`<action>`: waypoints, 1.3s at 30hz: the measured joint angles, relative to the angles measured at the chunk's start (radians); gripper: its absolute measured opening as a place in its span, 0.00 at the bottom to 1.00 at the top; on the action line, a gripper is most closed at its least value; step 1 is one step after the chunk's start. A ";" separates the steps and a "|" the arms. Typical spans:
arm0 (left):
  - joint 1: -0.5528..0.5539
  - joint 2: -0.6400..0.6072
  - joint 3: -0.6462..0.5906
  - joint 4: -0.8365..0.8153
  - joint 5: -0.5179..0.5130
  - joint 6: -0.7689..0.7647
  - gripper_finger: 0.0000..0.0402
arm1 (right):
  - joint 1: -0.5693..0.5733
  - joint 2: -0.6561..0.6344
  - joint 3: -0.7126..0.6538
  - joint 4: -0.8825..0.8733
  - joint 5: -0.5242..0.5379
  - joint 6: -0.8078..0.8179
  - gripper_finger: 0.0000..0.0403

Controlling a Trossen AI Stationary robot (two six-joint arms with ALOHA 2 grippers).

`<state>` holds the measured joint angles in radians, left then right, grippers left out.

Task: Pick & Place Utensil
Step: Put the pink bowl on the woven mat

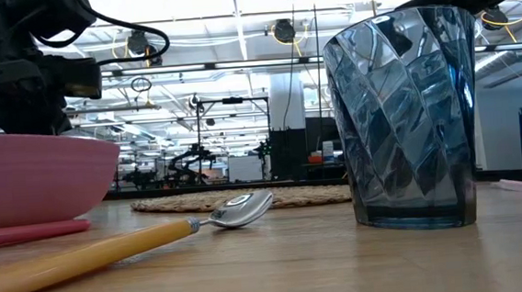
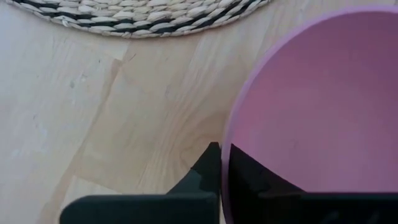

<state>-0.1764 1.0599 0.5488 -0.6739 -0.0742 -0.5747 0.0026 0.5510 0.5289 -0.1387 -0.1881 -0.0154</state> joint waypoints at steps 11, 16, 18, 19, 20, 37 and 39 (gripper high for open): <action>0.000 0.000 0.000 -0.004 -0.001 0.001 0.16 | 0.000 0.000 0.000 0.000 0.000 0.000 0.44; 0.000 0.000 0.000 -0.004 -0.001 0.001 0.14 | 0.000 0.000 0.000 0.000 0.000 0.000 0.44; 0.000 0.000 0.000 -0.003 -0.001 0.001 0.12 | 0.000 0.000 0.000 0.000 0.000 0.000 0.44; 0.000 0.000 0.000 -0.003 -0.001 0.003 0.11 | 0.000 0.000 0.000 0.000 0.000 0.000 0.44; 0.000 0.000 0.000 -0.003 -0.002 0.005 0.10 | 0.000 0.000 0.000 0.000 0.000 0.000 0.44; 0.000 0.000 0.000 0.000 -0.001 0.023 0.04 | 0.000 0.000 0.000 0.000 0.000 0.000 0.44; 0.000 0.000 0.000 -0.004 -0.002 0.020 0.06 | 0.000 0.000 0.000 0.000 0.000 0.000 0.44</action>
<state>-0.1761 1.0603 0.5488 -0.6781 -0.0760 -0.5546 0.0025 0.5510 0.5289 -0.1388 -0.1879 -0.0151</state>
